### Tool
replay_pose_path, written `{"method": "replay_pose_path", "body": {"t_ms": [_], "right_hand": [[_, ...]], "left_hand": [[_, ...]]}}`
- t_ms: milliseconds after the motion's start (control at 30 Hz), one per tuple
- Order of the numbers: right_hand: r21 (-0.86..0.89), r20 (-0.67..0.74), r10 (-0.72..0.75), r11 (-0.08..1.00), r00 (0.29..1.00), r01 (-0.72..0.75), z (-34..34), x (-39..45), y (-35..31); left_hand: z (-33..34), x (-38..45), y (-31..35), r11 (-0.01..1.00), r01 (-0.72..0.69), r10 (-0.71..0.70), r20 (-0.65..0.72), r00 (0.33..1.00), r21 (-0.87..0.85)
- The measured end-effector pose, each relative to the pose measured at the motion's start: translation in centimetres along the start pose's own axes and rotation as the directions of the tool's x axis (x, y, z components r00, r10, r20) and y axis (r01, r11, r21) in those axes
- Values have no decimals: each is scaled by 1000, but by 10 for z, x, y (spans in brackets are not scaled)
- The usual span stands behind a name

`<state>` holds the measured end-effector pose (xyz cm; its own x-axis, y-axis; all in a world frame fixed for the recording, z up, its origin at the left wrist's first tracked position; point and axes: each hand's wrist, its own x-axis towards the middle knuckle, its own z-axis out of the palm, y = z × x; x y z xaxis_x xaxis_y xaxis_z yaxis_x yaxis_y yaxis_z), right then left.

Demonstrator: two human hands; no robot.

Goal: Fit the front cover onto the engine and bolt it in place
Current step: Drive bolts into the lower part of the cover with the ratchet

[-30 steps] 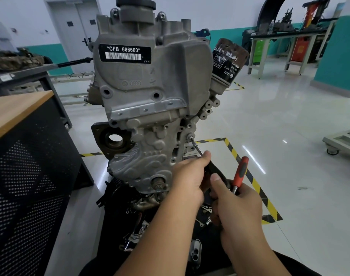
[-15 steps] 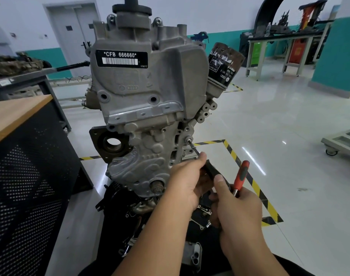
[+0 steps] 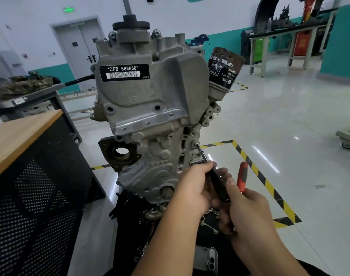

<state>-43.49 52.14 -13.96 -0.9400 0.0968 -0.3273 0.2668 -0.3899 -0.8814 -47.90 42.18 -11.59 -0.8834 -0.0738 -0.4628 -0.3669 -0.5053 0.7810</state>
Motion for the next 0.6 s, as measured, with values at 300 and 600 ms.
{"method": "replay_pose_path", "body": {"t_ms": [300,600], "right_hand": [[26,-2,-54,998,999,54,-3,0,-3],[25,-16,-71,997,997,71,-4,0,-5]], "left_hand": [[-3,7,-5,986,-159,162,-43,986,58],[1,7,-3,983,-181,180,-98,979,-6]]}}
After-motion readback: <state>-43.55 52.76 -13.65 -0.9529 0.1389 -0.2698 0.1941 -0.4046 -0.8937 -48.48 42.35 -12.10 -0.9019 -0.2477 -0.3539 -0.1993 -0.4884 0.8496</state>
